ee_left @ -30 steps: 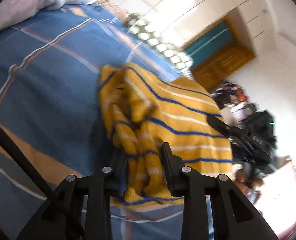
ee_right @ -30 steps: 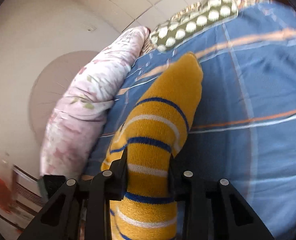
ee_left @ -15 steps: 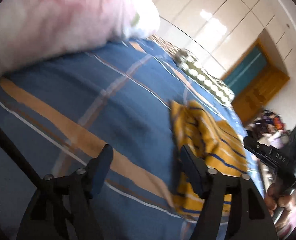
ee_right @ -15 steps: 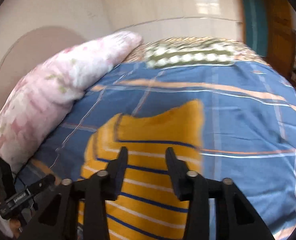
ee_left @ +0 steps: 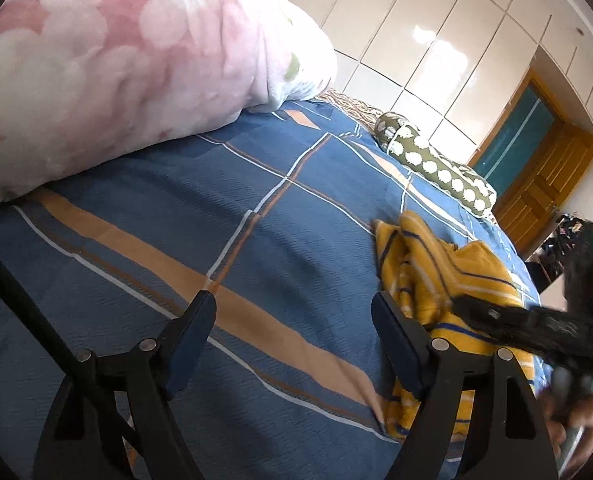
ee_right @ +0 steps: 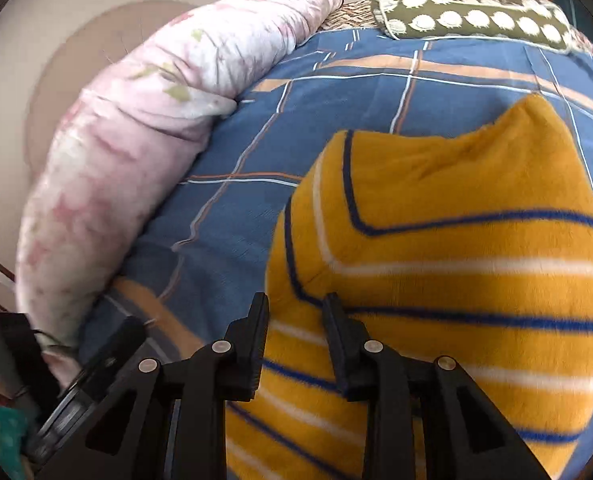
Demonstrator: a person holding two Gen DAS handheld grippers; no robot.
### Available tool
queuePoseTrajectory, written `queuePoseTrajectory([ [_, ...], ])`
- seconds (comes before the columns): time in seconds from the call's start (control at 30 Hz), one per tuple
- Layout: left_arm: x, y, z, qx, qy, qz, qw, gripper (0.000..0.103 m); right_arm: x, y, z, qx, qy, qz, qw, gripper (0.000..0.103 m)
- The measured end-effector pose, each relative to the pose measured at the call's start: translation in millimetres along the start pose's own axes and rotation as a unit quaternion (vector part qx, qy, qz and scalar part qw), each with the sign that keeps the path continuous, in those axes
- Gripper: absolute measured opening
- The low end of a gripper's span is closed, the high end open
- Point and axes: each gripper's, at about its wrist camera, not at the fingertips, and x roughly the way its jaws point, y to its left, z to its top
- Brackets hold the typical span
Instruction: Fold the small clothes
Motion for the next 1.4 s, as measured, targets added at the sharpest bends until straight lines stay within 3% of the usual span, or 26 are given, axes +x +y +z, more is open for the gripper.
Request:
queuePoseTrajectory([
  [0.1, 5, 0, -1, 0.0, 0.007, 0.012, 0.9999, 0.08, -6, 5, -31, 0.006, 0.009, 0.036, 0.999, 0.032],
  [0.2, 15, -1, -3, 0.007, 0.023, 0.029, 0.9993, 0.081, 5, 5, -66, 0.008, 0.038, 0.038, 0.999, 0.032],
  [0.3, 24, -3, -7, 0.017, 0.039, 0.045, 0.9981, 0.081, -11, 14, -87, -0.023, 0.022, 0.031, 0.999, 0.032],
  [0.43, 33, -9, -13, 0.04, 0.057, 0.071, 0.9951, 0.083, -46, 6, -107, -0.013, 0.009, 0.041, 0.999, 0.032],
  [0.53, 39, -17, -17, 0.067, 0.064, 0.091, 0.9915, 0.087, -74, -12, -119, -0.012, -0.026, -0.011, 1.0, 0.036],
  [0.67, 45, -25, -24, 0.1, 0.068, 0.116, 0.9858, 0.09, -110, -52, -133, 0.035, -0.071, -0.047, 0.996, 0.036],
  [0.77, 46, -26, -25, 0.108, 0.069, 0.121, 0.9845, 0.092, -132, -72, -142, 0.05, -0.099, -0.082, 0.99, 0.038],
  [0.83, 47, -26, -25, 0.109, 0.07, 0.121, 0.9842, 0.093, -143, -75, -144, 0.049, -0.122, -0.131, 0.983, 0.045],
  [0.97, 51, -30, -25, 0.125, 0.08, 0.129, 0.9805, 0.099, -166, -94, -146, 0.062, -0.15, -0.162, 0.973, 0.05],
  [1.1, 56, -33, -26, 0.137, 0.094, 0.134, 0.9769, 0.103, -179, -117, -143, 0.075, -0.158, -0.199, 0.964, 0.052],
  [1.4, 63, -34, -21, 0.138, 0.101, 0.146, 0.9744, 0.103, -168, -172, -115, 0.077, -0.12, -0.294, 0.945, 0.057],
])
